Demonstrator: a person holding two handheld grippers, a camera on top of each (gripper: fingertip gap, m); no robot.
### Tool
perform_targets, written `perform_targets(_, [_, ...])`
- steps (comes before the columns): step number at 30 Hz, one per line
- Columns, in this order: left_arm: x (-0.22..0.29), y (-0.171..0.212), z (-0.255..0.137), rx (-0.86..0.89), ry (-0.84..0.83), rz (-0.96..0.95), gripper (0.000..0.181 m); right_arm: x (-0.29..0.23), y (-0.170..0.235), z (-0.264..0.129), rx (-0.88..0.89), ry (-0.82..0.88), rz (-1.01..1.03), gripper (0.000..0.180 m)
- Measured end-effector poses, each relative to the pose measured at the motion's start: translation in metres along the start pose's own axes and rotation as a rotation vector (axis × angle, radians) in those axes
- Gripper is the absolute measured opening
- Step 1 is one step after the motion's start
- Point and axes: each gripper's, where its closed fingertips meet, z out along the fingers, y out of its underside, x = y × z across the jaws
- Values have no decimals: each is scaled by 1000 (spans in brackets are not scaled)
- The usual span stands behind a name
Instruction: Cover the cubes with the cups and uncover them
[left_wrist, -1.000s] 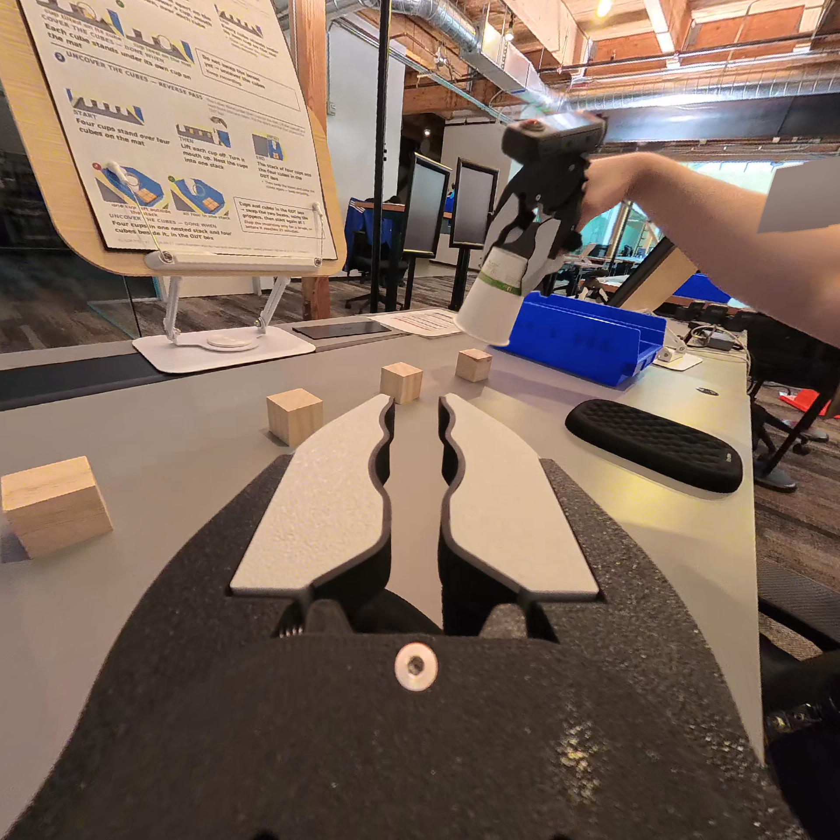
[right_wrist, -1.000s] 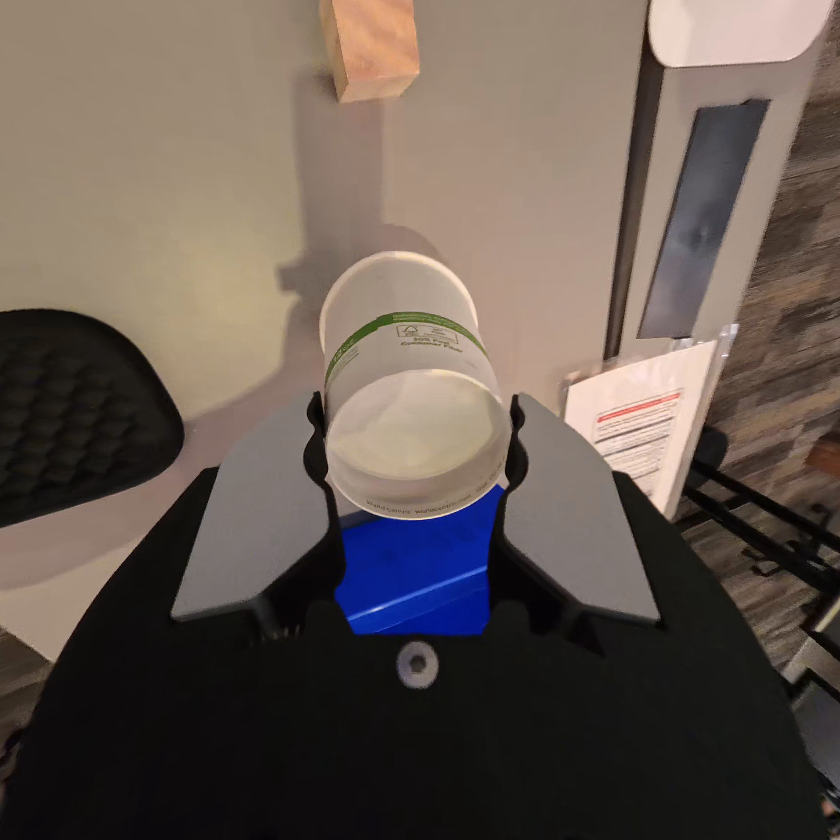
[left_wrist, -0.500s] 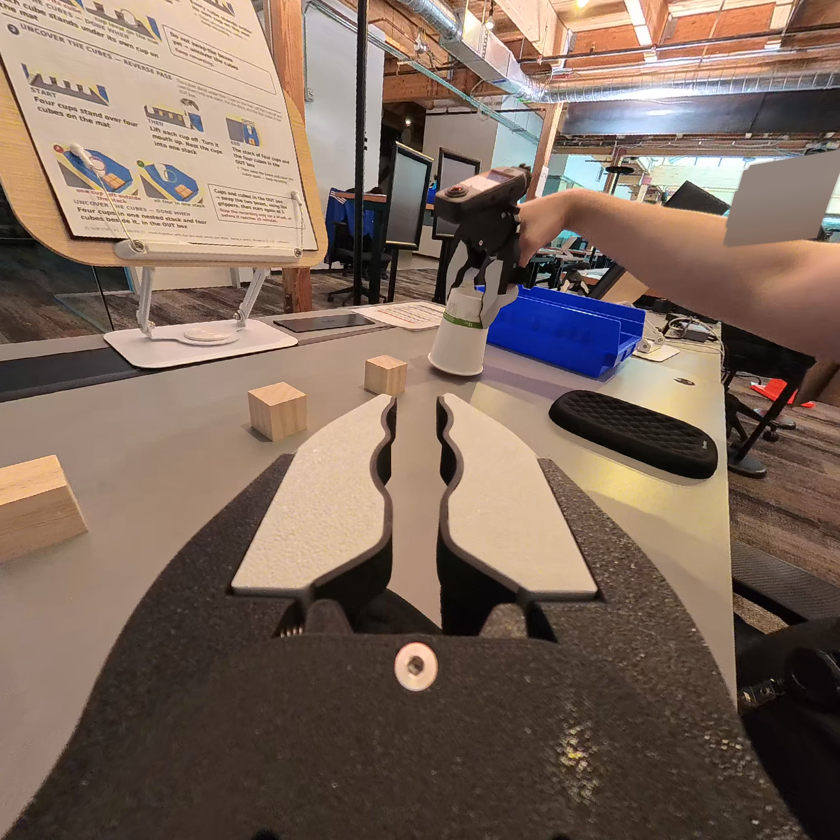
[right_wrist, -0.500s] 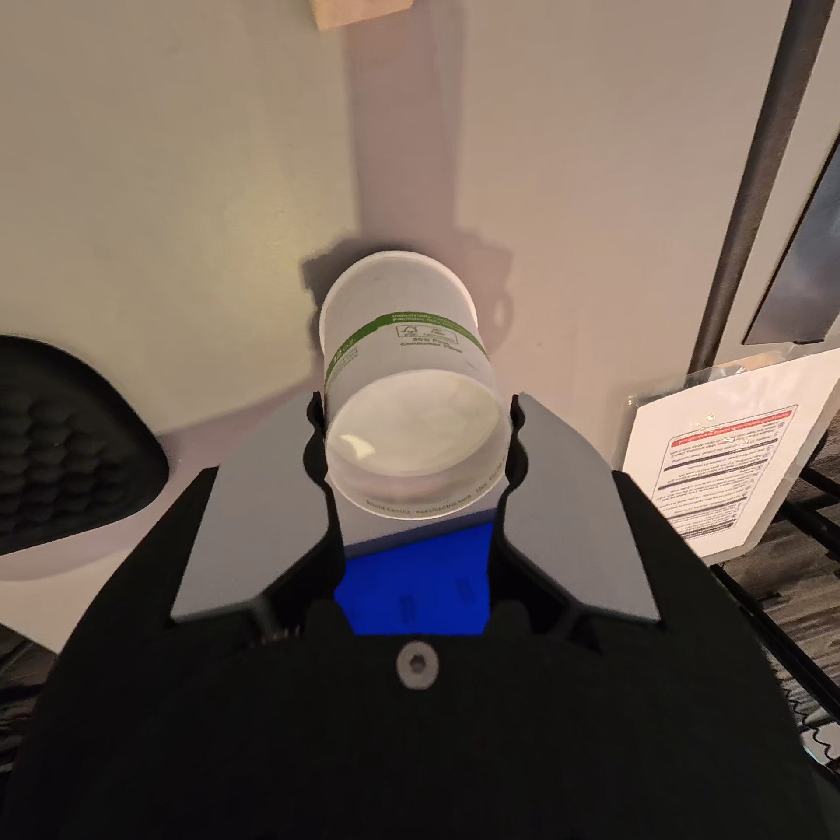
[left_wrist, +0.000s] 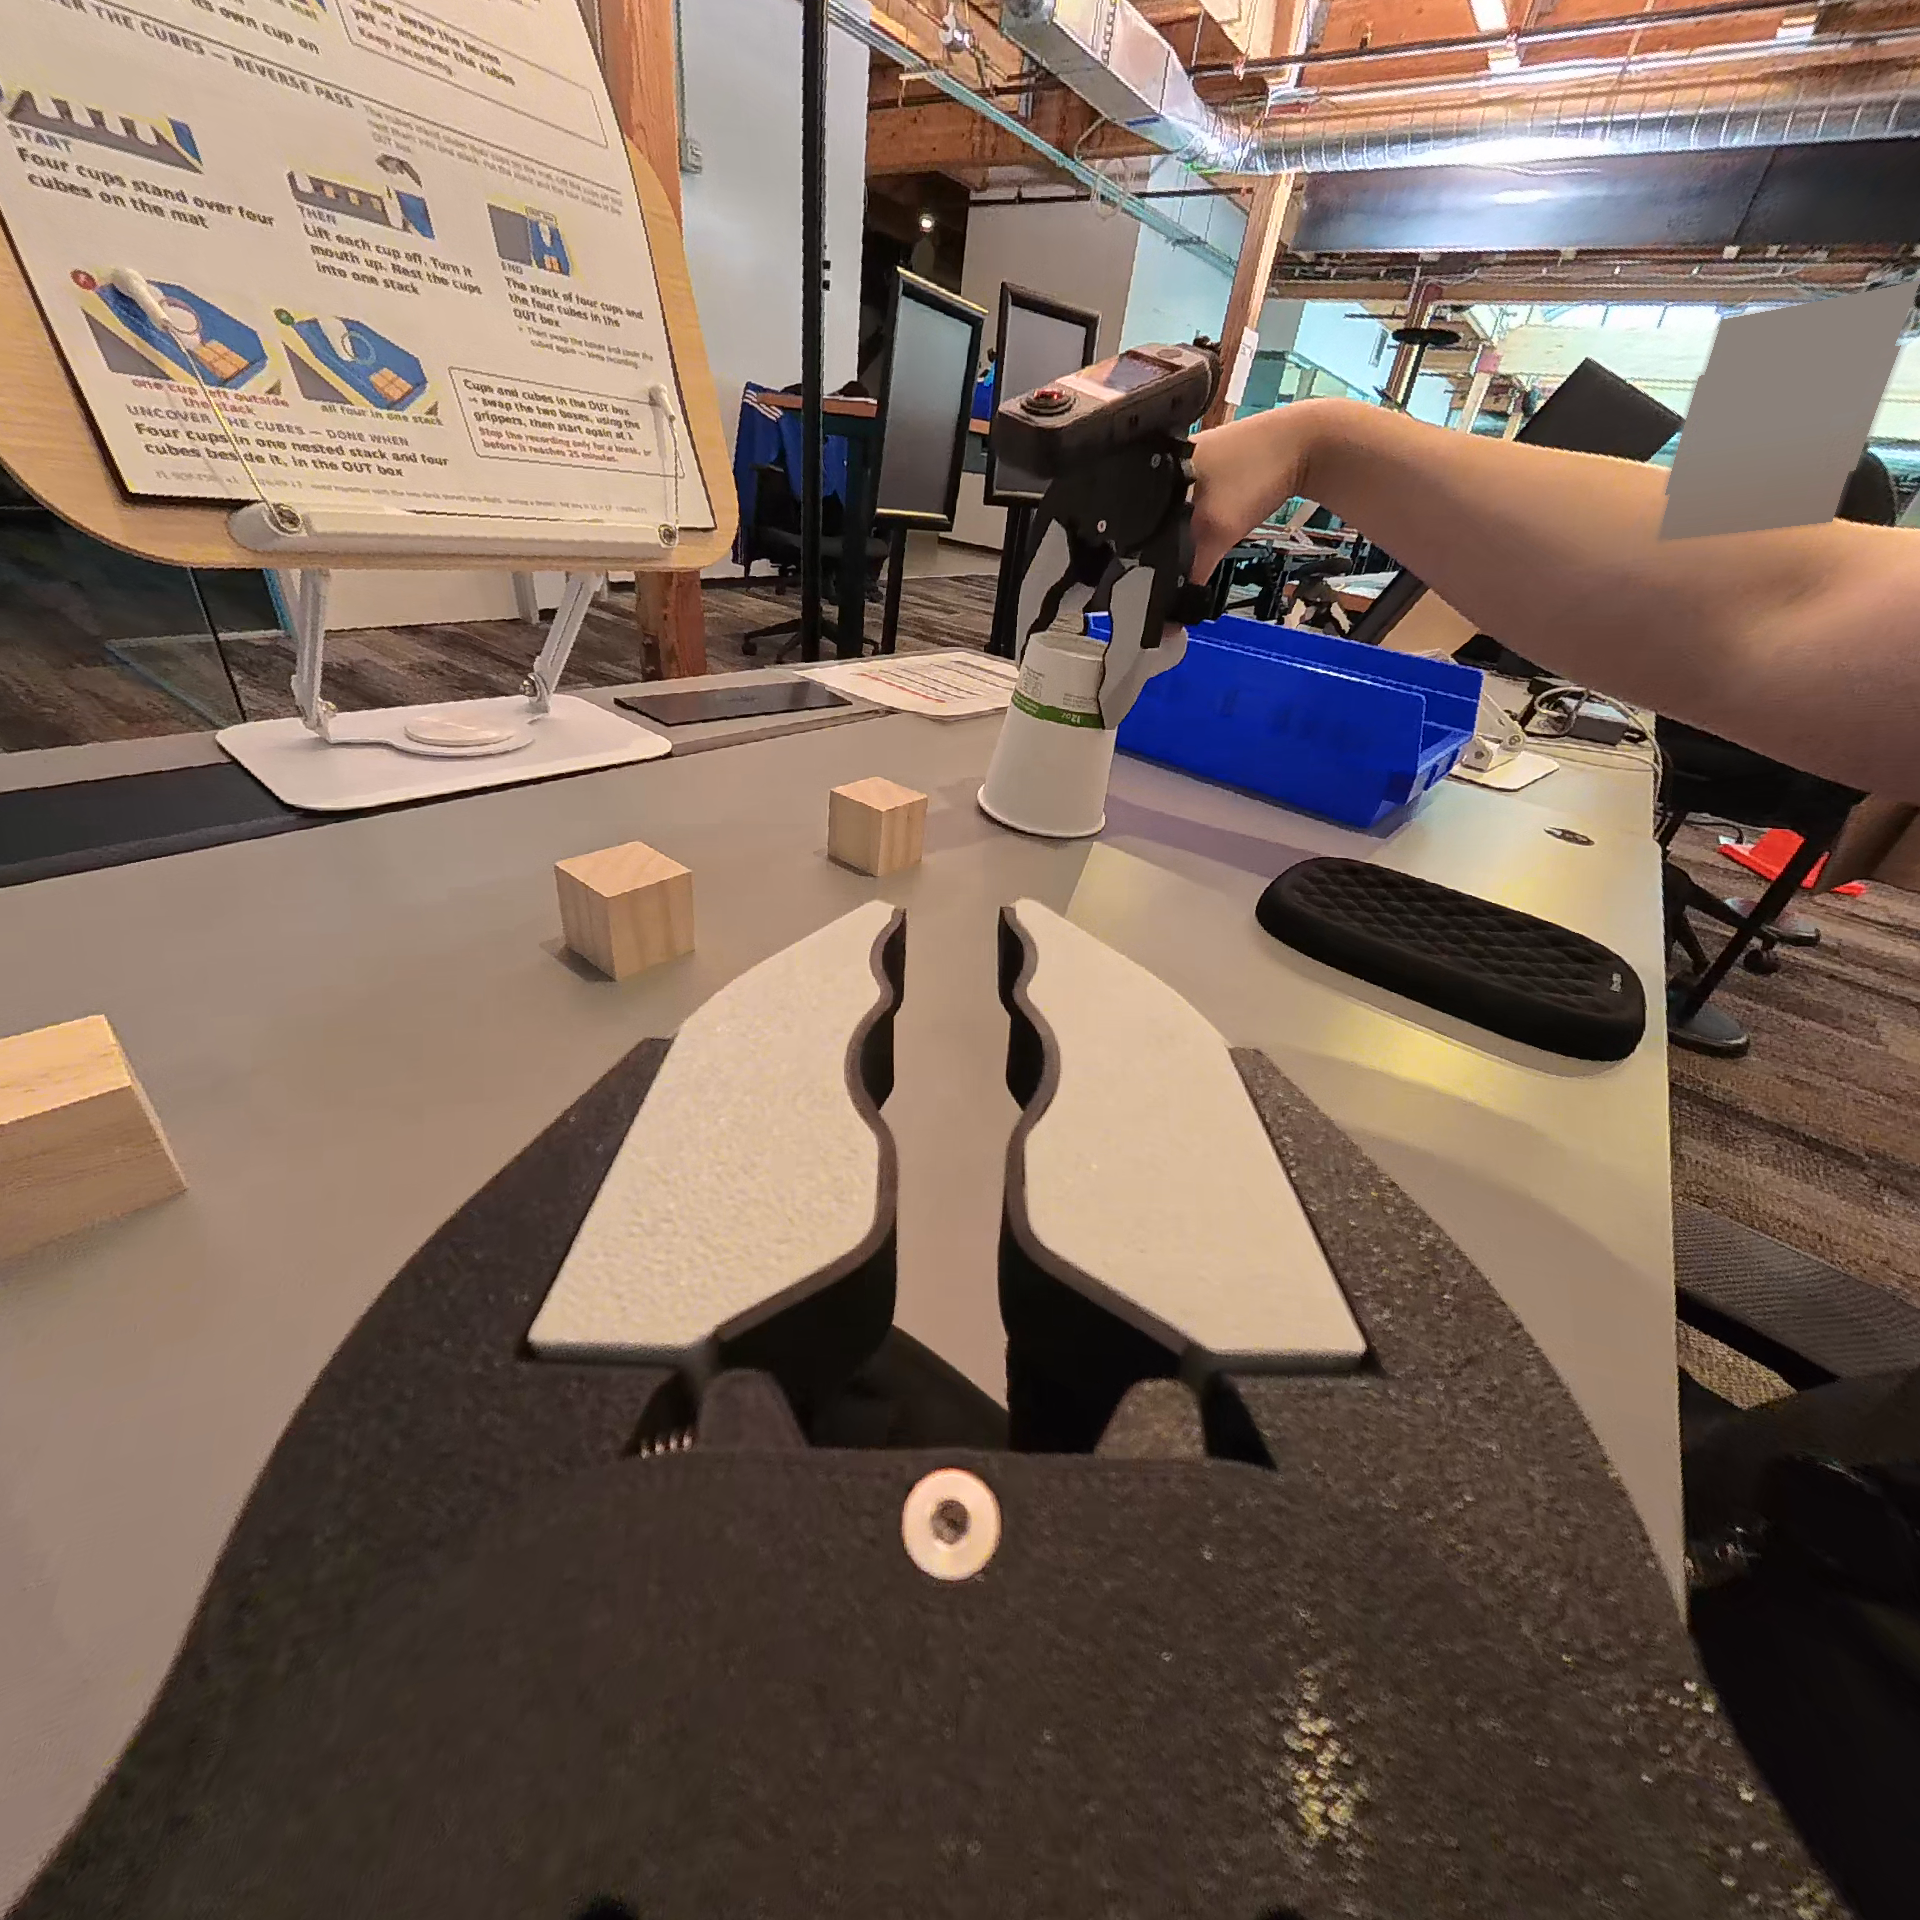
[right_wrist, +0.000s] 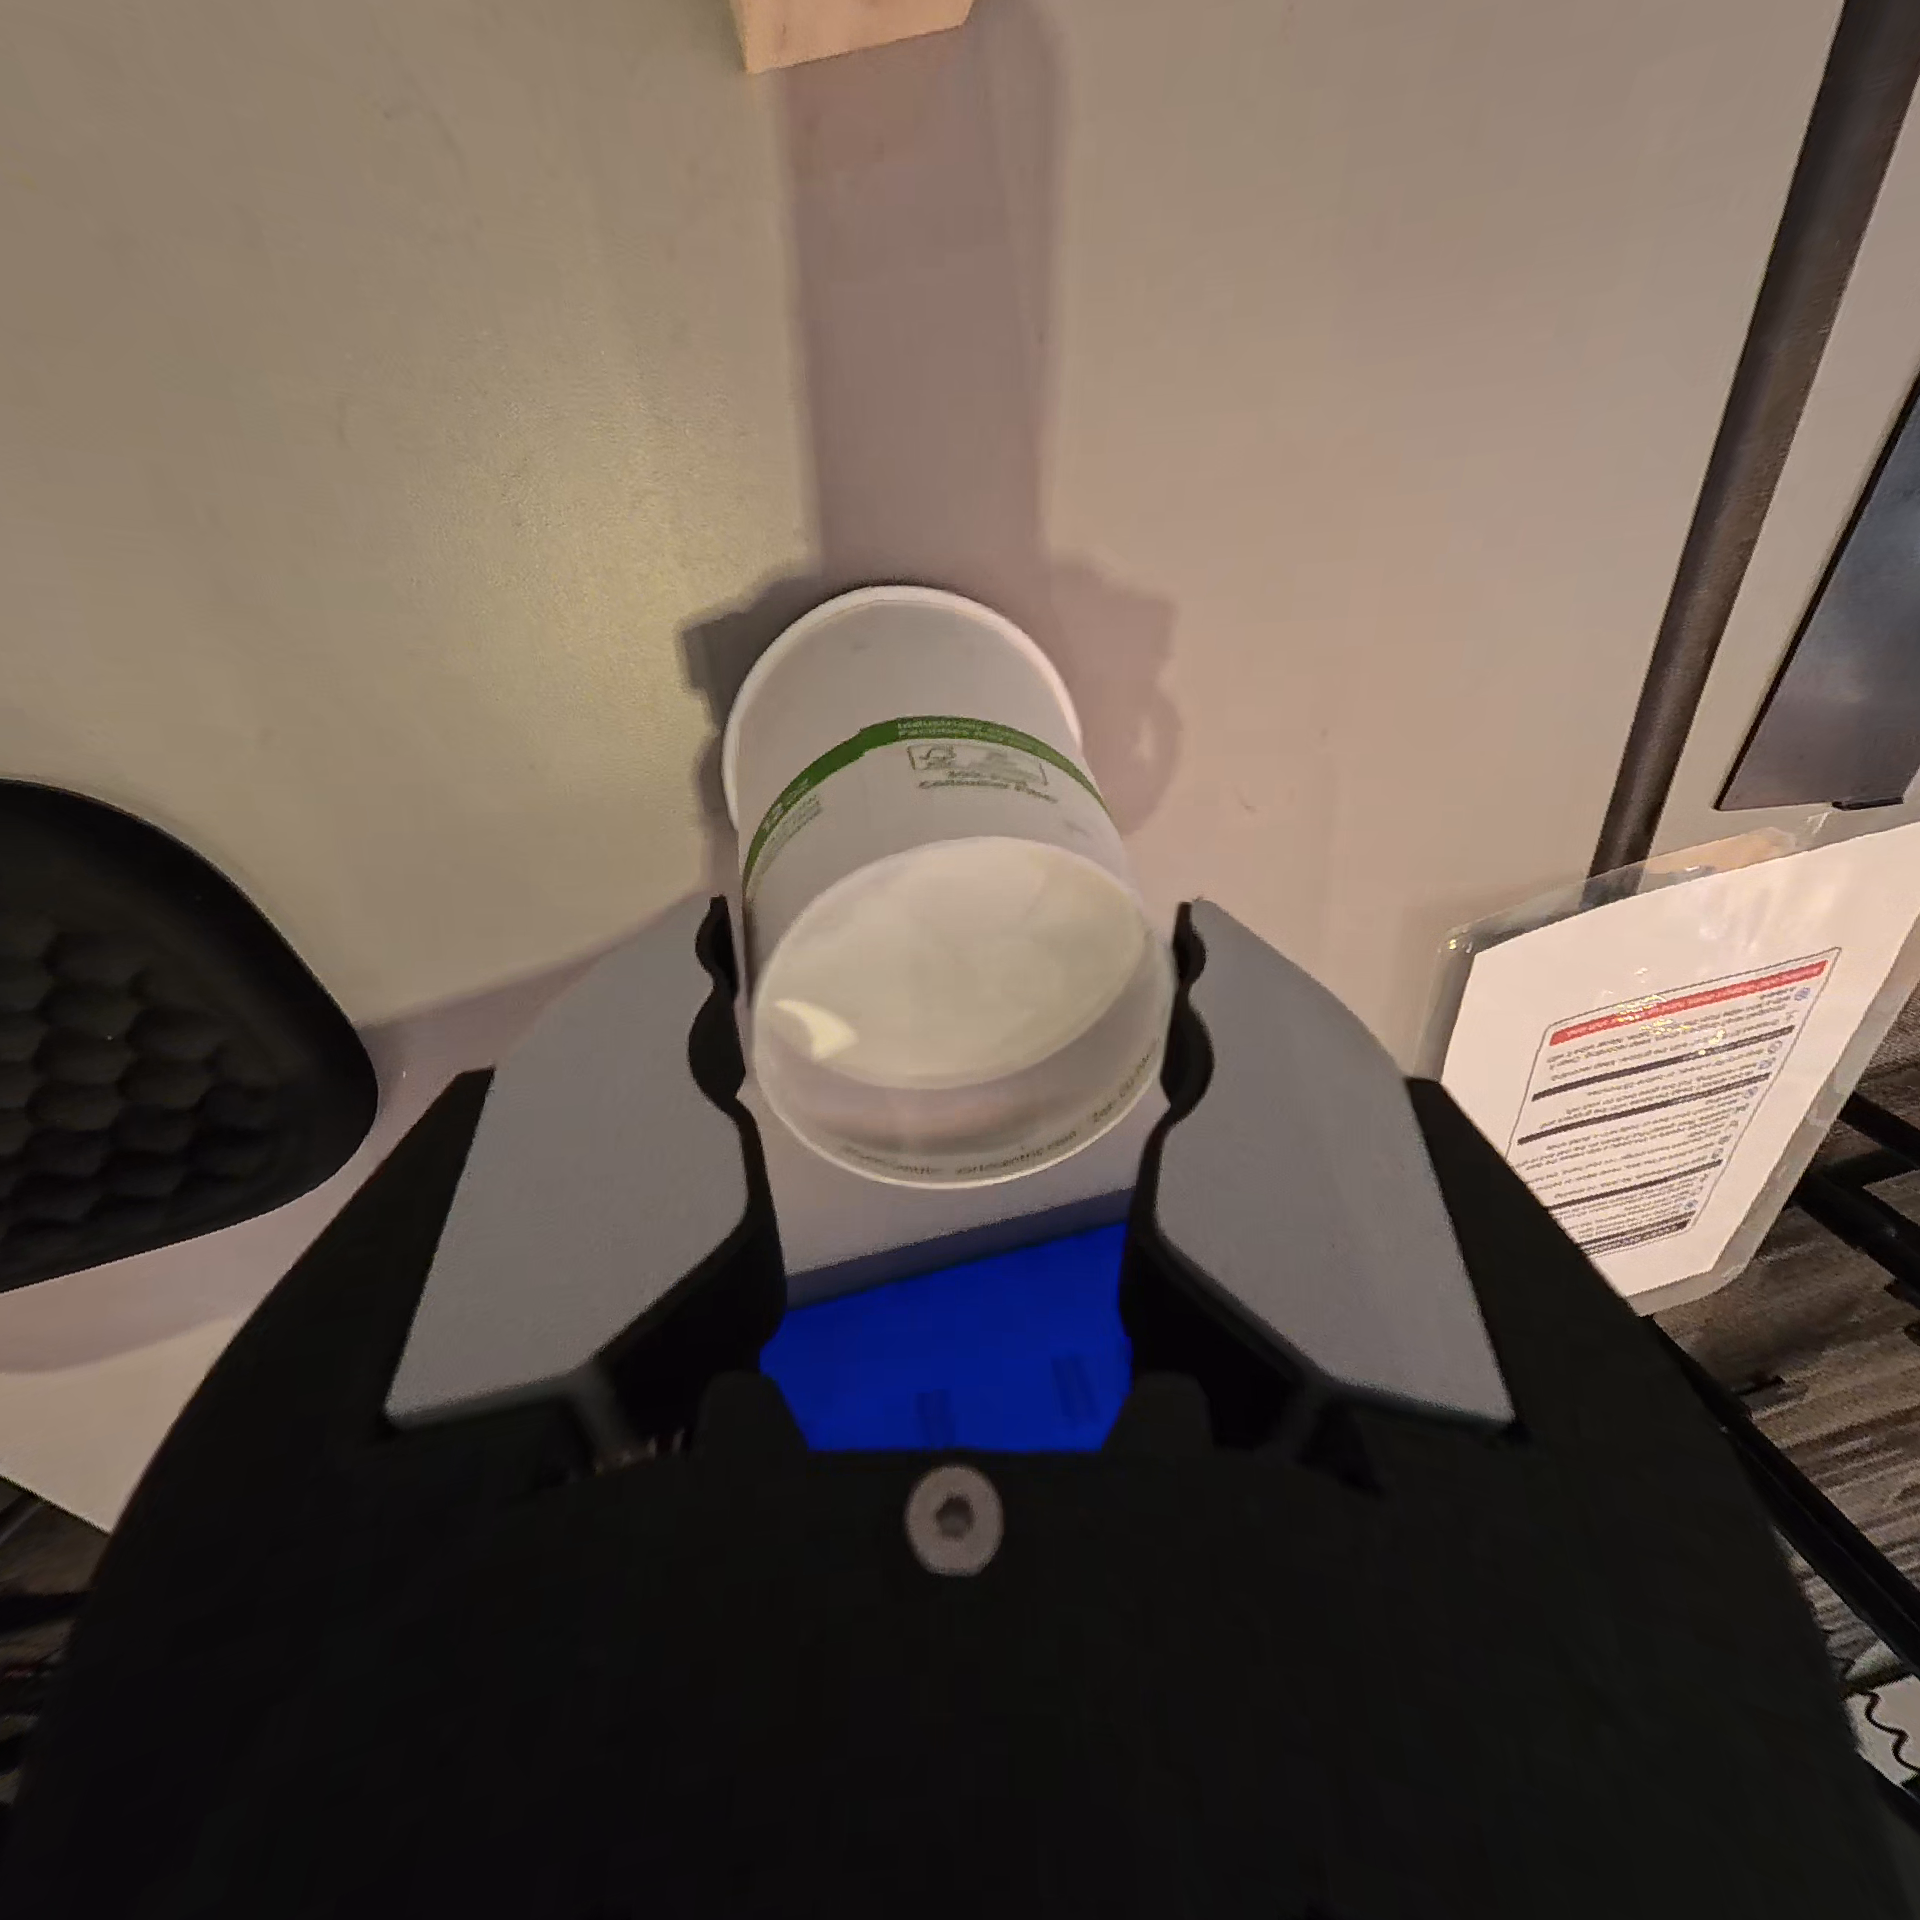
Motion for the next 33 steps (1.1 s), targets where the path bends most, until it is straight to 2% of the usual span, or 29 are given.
perform_targets(1, [0,0,0,-1,-1,1,16,2,0,0,0,11,6,83])
perform_targets(7, [-3,1,0,0,-6,-16,17,5,-8,-21,63,71,14,94])
perform_targets(12, [-4,0,-1,3,-23,-17,18,4,-28,-74,152,180,-20,104])
perform_targets(16, [-12,-7,-9,-37,-107,29,21,3,-63,-128,391,322,-20,106])
perform_targets(19, [-36,-23,-31,-109,-276,104,25,-12,-90,-160,631,337,6,105])
perform_targets(23, [-81,-59,-71,-273,-486,238,26,-37,-114,-183,889,326,-8,99])
perform_targets(26, [-130,-83,-95,-479,-594,408,26,-49,-123,-183,970,302,-17,96])
perform_targets(30, [-194,-91,-107,-765,-611,634,28,-69,-134,-172,1068,202,-75,87])
perform_targets(33, [-226,-78,-99,-900,-552,640,27,-63,-133,-161,1050,178,-41,84])
